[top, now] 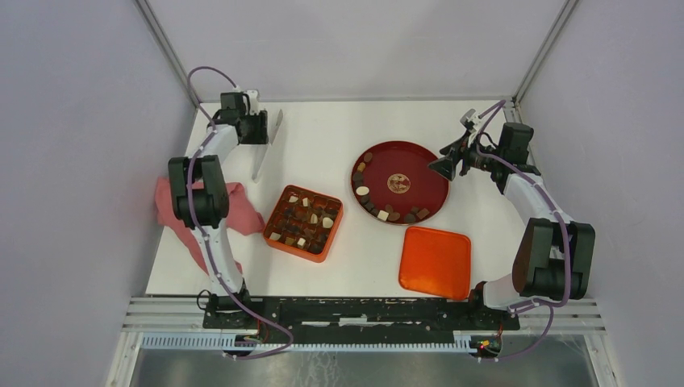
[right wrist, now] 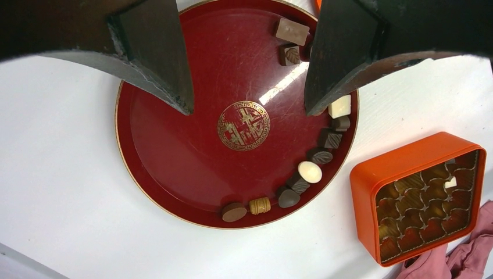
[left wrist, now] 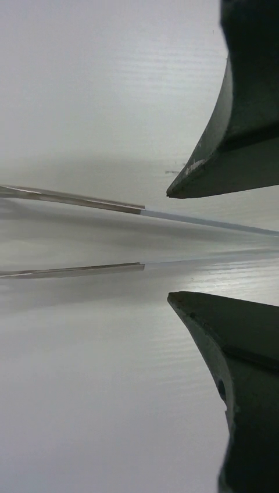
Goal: Pack the chocolate
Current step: Place the clamp at the center of the board.
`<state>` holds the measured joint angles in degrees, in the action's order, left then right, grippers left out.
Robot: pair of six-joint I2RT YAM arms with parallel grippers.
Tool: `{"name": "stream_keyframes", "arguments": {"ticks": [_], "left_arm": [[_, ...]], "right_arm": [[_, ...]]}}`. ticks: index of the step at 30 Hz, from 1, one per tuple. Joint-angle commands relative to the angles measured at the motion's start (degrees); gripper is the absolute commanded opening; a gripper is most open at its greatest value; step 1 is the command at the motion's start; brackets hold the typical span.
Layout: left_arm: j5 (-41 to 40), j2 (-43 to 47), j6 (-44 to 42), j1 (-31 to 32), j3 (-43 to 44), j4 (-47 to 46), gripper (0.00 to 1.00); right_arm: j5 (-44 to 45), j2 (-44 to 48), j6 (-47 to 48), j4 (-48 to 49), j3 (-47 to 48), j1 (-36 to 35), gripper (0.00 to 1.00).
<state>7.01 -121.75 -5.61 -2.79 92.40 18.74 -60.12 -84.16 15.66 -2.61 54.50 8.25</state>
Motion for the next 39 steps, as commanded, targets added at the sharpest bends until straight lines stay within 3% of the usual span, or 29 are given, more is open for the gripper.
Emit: {"name": "stream_keyframes", "arguments": {"ticks": [1, 11, 13, 14, 16, 18, 20, 22, 23, 25, 28, 31, 33, 39], "left_arm": [[0.27, 13.23, 5.38, -0.11, 2.11, -3.05, 0.67], [5.67, 36.1, 11.79, -0.15, -8.1, -6.6, 0.67], [6.81, 44.14, 15.38, -0.31, -12.15, -8.49, 0.74], [7.05, 47.53, 17.63, -0.41, -14.27, -9.11, 0.82], [7.18, 54.08, 23.19, -0.45, -18.74, -9.79, 0.99], [11.38, 59.67, 26.7, -0.4, -22.67, -8.88, 1.0], [16.14, 63.48, 29.26, -0.44, -25.39, -5.2, 1.0], [18.95, 65.87, 28.77, -0.46, -27.44, 1.61, 1.0], [18.37, 66.85, 27.94, -0.31, -28.47, 5.69, 1.0], [15.31, 68.64, 27.73, -0.36, -31.58, 12.14, 0.96], [10.49, 70.22, 27.49, -0.33, -37.36, 17.22, 0.75], [0.7, 69.7, 27.12, -0.25, -40.07, 22.64, 0.7], [0.8, 68.01, 27.05, -0.26, -39.53, 23.41, 0.62], [1.32, 61.05, 29.33, -0.26, -41.76, 22.63, 0.54]], "right_arm": [[-0.35, 2.08, 1.84, -0.53, 1.03, -0.29, 0.75], [-1.08, 5.91, 8.43, -3.16, 1.67, -0.34, 0.76], [-1.7, 8.41, 15.36, -6.86, 2.69, -0.34, 0.79], [-1.78, 9.58, 20.74, -9.42, 3.16, -0.42, 0.96], [-2.83, 13.03, 29.38, -10.94, 2.01, -0.43, 0.98], [-4.82, 15.8, 30.57, -10.82, -0.49, -0.43, 0.98], [-9.72, 15.15, 41.76, -24.3, 1.94, -0.56, 0.98], [-14.02, 13.54, 61.76, -43.36, 3.99, -1.96, 0.98], [-12.42, 12.75, 74.63, -55.55, 4.92, -3.97, 0.98], [-4.32, 11.6, 88.86, -67.72, 4.67, -10.09, 0.94], [2.48, 13.35, 91.37, -67.22, -1.24, -14.64, 0.85], [9.4, 16.49, 87.63, -60.47, -6.95, -17.58, 0.76], [13.11, 17.76, 82.82, -55.05, -10.42, -20.48, 0.73], [20.05, 16.18, 78.46, -46.48, -14.53, -29.85, 0.63]]}}
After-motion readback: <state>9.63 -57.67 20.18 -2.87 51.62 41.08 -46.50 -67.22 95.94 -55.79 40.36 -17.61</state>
